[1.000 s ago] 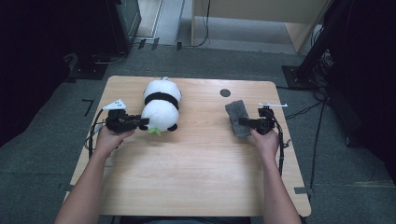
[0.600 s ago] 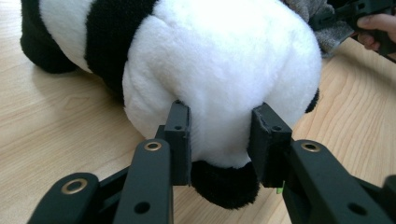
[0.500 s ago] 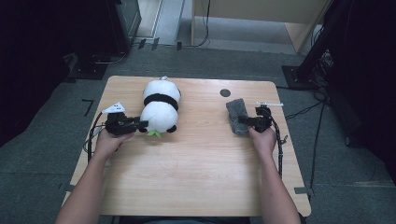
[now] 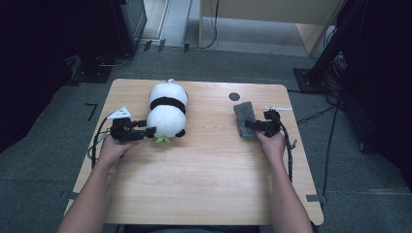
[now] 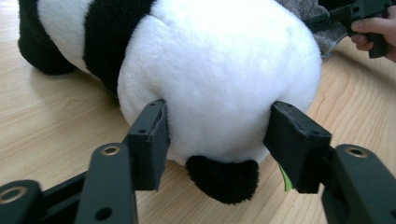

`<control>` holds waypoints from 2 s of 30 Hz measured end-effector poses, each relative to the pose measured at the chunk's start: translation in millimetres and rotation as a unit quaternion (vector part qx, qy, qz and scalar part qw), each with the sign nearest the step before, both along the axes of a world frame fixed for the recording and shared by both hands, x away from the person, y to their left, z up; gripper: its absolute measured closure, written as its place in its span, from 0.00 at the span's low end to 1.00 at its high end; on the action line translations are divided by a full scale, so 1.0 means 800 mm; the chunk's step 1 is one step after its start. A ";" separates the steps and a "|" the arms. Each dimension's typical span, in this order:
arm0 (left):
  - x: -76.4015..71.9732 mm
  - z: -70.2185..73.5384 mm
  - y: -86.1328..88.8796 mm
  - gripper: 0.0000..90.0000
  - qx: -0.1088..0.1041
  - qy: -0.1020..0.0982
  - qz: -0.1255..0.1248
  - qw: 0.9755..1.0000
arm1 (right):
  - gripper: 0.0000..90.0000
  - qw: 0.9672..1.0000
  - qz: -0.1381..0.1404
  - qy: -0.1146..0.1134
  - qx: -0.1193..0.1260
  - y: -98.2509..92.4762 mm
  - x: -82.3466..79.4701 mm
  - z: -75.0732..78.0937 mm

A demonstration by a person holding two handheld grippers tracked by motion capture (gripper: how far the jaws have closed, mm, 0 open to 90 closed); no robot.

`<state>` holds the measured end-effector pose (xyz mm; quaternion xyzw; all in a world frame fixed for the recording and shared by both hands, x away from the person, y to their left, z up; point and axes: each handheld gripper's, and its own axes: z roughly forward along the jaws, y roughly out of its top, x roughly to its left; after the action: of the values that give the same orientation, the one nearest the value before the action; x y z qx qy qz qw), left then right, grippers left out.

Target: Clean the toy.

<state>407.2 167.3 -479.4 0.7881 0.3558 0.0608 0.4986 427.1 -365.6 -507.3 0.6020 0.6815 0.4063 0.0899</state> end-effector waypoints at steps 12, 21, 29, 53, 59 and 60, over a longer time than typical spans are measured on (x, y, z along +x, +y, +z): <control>-0.005 0.012 0.006 0.39 -0.003 -0.003 0.020 1.000 | 0.33 0.997 -0.002 -0.065 -0.038 -0.001 -0.013 0.029; -0.016 0.018 0.014 0.39 0.004 -0.010 0.030 0.999 | 0.30 0.995 0.009 -0.077 -0.063 0.004 -0.037 0.047; -0.028 0.015 0.022 0.38 0.042 -0.014 0.052 0.998 | 0.31 0.993 0.018 -0.087 -0.072 0.009 -0.071 0.053; -0.040 -0.024 0.031 0.38 0.155 -0.012 0.069 0.985 | 0.21 0.987 0.059 -0.048 -0.140 -0.003 -0.139 0.003; -0.040 -0.032 0.034 0.38 0.189 -0.025 0.076 0.979 | 0.24 0.985 0.073 -0.032 -0.156 -0.002 -0.136 -0.007; -0.040 -0.033 0.034 0.38 0.194 -0.027 0.078 0.978 | 0.24 0.984 0.071 -0.033 -0.159 -0.003 -0.136 -0.009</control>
<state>375.1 194.3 -506.0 0.8378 0.3838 0.1882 0.3396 318.2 -367.9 -514.5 0.5163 0.7753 0.3174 0.1777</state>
